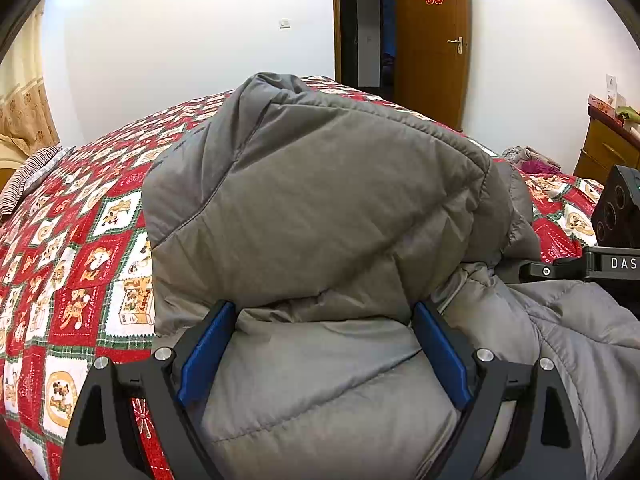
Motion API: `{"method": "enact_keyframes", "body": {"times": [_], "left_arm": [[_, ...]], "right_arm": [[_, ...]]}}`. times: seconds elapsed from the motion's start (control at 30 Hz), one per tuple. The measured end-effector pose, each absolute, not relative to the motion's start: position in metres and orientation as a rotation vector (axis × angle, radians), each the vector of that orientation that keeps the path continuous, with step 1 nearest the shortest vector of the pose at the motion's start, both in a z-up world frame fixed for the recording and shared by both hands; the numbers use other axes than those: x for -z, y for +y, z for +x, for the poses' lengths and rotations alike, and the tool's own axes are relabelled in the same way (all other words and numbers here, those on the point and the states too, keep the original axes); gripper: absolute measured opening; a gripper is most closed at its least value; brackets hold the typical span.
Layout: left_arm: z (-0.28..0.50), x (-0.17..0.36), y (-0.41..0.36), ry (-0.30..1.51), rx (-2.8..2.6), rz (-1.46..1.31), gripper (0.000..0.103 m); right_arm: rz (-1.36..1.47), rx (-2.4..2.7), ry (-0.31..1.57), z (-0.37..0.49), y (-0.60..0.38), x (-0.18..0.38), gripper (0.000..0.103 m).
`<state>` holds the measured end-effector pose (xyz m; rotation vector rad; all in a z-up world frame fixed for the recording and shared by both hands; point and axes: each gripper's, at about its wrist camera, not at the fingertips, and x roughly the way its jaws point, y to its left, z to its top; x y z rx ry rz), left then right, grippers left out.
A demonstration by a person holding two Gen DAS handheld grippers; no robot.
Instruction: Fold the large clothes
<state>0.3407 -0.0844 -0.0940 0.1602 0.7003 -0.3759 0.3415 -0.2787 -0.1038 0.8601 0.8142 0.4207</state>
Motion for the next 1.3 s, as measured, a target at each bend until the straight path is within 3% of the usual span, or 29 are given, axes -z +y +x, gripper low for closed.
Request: {"method": "enact_keyframes", "body": {"times": [1.3], "left_arm": [[0.3407,0.0939,-0.0881,0.707,0.366,0.175,0.091]], "right_arm": [[0.868,-0.407,0.82,0.3375,-0.2714,0.1006,0.022]]}}
